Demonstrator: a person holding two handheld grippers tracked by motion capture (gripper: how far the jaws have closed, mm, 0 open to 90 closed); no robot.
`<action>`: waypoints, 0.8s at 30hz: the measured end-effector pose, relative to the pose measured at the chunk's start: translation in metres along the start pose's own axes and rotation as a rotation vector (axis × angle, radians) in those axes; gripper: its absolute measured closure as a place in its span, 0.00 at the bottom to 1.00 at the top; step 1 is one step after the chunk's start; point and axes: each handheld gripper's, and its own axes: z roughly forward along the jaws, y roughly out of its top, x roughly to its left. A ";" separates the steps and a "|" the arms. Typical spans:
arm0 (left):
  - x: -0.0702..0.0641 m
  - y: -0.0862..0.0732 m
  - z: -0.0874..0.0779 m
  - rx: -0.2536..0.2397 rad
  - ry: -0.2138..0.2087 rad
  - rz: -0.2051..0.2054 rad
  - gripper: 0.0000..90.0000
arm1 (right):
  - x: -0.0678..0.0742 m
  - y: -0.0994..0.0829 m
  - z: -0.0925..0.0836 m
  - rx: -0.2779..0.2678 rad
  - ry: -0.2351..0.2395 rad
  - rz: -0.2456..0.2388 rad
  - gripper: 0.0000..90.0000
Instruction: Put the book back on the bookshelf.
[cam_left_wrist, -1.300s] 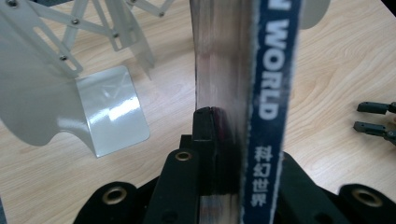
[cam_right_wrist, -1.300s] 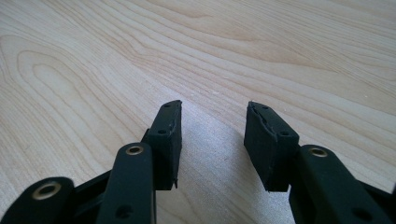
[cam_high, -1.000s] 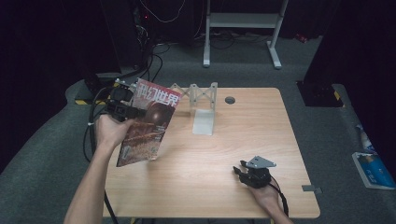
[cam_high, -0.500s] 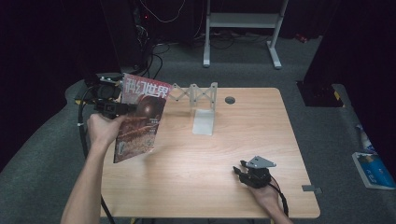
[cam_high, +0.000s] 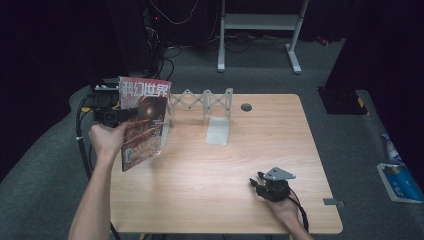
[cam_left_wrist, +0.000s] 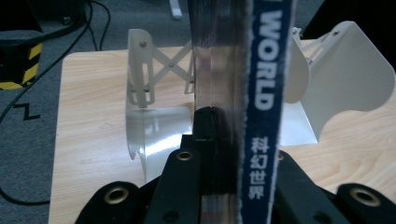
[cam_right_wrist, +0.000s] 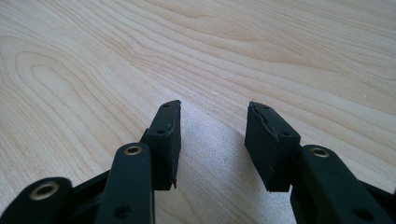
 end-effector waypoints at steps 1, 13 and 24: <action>0.001 -0.001 0.001 -0.005 0.004 -0.002 0.93 | 0.000 0.000 0.000 0.000 0.000 0.000 0.62; 0.006 -0.008 0.011 -0.091 0.042 -0.049 0.93 | 0.000 0.000 0.000 -0.001 0.000 0.000 0.62; 0.007 -0.017 0.027 -0.162 0.059 -0.051 0.93 | 0.000 0.000 0.000 -0.001 -0.001 0.001 0.61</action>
